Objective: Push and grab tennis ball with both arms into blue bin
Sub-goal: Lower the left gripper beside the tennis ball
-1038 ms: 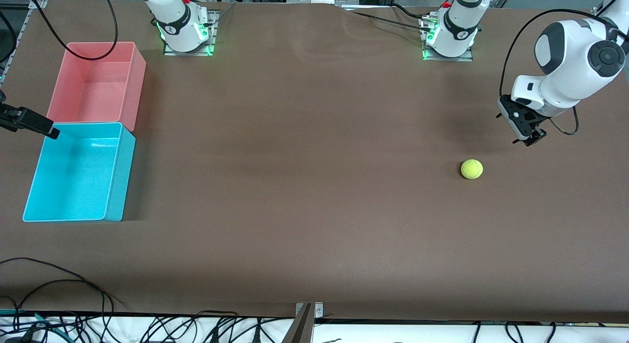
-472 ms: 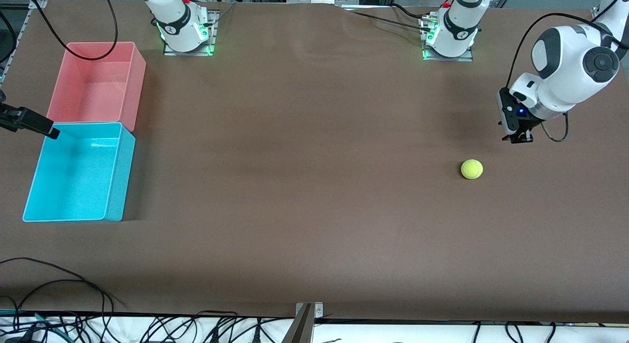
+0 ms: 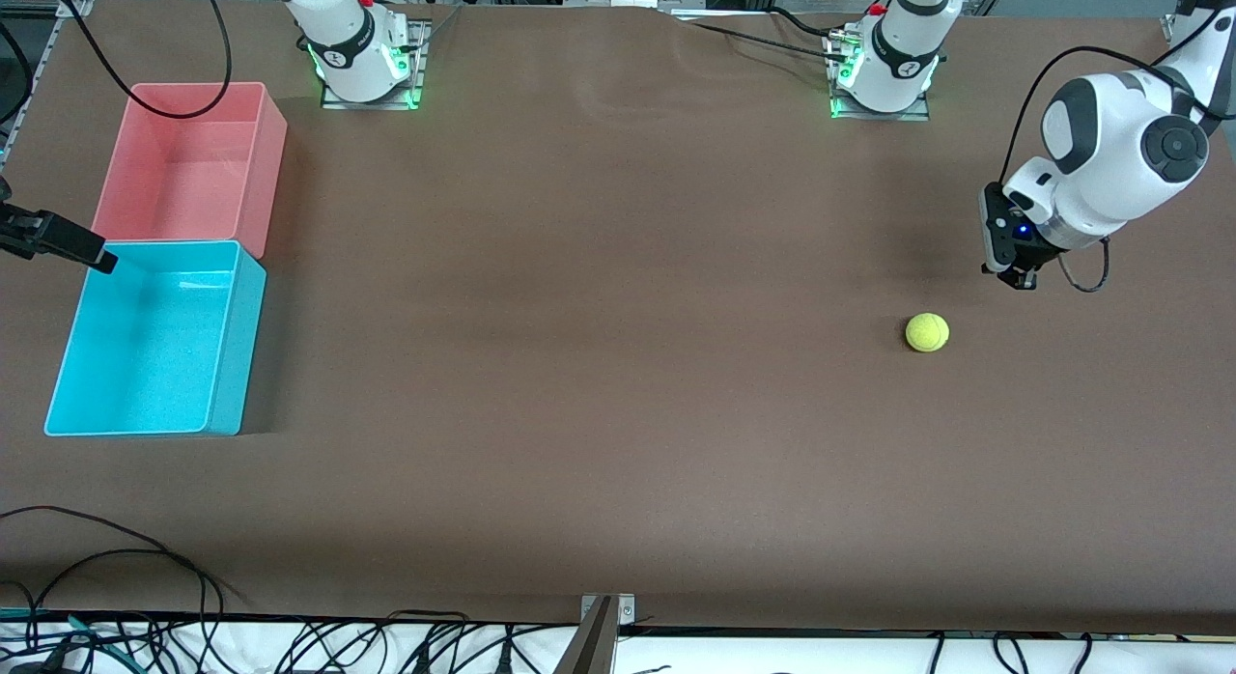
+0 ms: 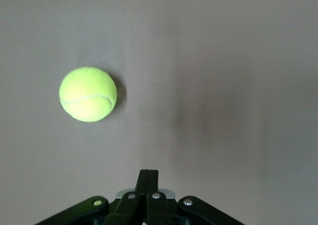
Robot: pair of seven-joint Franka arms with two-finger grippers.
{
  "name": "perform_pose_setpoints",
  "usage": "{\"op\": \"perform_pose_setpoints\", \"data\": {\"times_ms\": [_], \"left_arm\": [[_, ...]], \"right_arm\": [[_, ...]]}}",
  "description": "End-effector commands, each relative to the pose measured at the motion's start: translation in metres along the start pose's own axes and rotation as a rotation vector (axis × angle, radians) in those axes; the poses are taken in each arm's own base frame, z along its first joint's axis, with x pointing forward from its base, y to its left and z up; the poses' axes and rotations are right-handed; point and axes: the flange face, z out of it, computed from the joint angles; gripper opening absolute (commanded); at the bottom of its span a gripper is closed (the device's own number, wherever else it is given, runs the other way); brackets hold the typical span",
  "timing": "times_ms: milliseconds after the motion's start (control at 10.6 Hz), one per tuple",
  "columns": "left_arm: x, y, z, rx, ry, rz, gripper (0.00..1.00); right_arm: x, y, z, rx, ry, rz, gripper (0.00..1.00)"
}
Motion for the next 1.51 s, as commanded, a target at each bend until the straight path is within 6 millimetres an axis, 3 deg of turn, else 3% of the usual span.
{"op": "perform_pose_setpoints", "data": {"times_ms": [0,189,661,1038,1227,1416], "left_arm": [[-0.016,-0.014,0.03,0.005,-0.007,0.015,0.0],[-0.025,-0.028,0.05,-0.015,0.006,-0.008,0.0],[-0.023,-0.051,0.087,-0.053,0.046,-0.053,0.0],[-0.009,-0.084,0.093,-0.023,0.062,-0.045,0.0],[0.003,-0.087,0.099,-0.028,0.085,-0.055,0.0],[0.004,-0.085,0.108,-0.042,0.088,-0.058,0.0]], "right_arm": [[0.0,0.0,-0.001,0.003,-0.008,0.009,1.0],[0.001,0.0,0.001,0.004,-0.008,0.006,1.0],[0.0,0.0,0.001,0.004,-0.011,-0.007,1.0],[0.0,0.0,0.0,0.003,-0.009,0.001,1.0],[0.0,0.0,0.001,0.004,-0.009,0.004,1.0],[0.0,0.0,0.0,0.004,-0.011,0.006,1.0]]}}
